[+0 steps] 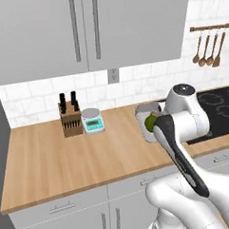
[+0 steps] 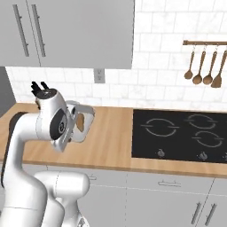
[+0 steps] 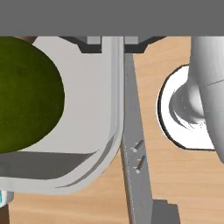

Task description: Take the meat container that has the chicken drumstick and place it on the second highest rack of the freezer. Then take the vegetable container that has the lime and sweet potato and place it on the highest rack of the freezer.

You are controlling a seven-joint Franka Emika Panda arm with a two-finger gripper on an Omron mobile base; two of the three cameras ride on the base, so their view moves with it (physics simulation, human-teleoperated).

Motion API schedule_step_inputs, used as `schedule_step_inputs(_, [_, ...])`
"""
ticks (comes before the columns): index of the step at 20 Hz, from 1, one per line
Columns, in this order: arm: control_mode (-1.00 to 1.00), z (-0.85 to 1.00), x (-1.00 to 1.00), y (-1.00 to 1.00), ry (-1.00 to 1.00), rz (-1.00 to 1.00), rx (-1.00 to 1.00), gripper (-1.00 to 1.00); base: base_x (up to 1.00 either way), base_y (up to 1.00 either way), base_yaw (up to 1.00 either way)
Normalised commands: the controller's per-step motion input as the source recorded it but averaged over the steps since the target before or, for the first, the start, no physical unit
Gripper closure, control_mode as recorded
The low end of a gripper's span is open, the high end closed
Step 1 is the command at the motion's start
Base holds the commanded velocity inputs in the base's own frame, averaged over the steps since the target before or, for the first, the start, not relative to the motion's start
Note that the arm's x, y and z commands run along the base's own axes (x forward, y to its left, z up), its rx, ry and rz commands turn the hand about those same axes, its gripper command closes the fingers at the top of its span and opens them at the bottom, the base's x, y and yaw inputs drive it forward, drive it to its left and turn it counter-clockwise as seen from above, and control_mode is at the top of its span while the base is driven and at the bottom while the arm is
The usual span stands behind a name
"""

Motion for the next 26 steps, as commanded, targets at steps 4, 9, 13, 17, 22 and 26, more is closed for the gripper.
schedule_step_inputs(4, [-1.0,0.29,-0.59,0.0,-0.08,0.02,-0.01,1.0,0.0,0.0,0.0])
schedule_step_inputs(9, [-1.0,0.14,-0.56,0.0,-0.17,0.0,-0.05,1.0,0.0,0.0,0.0])
schedule_step_inputs(13, [-1.0,0.0,0.0,0.0,0.0,0.0,0.0,1.0,0.0,0.0,0.0])
schedule_step_inputs(17, [-1.0,0.0,0.0,0.0,0.0,0.0,0.0,1.0,0.0,0.0,0.0])
schedule_step_inputs(22, [1.0,0.0,-0.02,0.0,0.0,0.0,0.0,1.0,-0.44,0.03,0.0])
schedule_step_inputs(26, [1.0,0.0,0.0,0.0,0.0,0.0,0.0,1.0,-0.92,0.31,0.11])
